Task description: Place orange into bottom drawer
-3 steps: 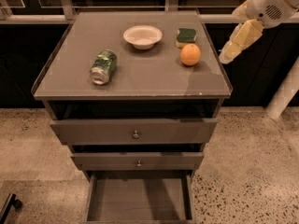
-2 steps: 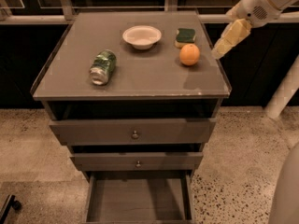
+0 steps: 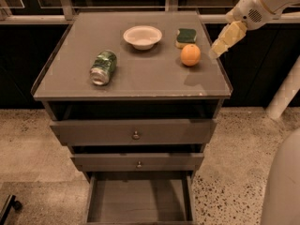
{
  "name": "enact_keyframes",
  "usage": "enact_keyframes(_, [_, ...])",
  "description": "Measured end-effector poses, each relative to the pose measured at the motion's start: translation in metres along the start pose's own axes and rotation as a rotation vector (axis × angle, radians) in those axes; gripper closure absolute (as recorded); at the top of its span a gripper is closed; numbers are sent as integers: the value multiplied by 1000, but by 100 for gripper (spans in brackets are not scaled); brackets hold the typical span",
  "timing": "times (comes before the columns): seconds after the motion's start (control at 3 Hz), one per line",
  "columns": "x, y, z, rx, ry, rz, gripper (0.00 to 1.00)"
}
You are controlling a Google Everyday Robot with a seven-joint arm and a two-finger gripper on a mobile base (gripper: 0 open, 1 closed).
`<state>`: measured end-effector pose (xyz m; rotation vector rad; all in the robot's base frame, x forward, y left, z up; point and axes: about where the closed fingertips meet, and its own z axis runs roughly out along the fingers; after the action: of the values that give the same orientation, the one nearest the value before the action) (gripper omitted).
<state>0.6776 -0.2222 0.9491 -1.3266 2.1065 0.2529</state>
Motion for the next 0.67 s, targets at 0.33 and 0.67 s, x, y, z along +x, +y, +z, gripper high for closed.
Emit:
enact_keyframes(0.33, [1, -19, 31, -6, -27, 41, 0])
enact_keyframes(0.67, [0, -29, 55, -19, -47, 62, 0])
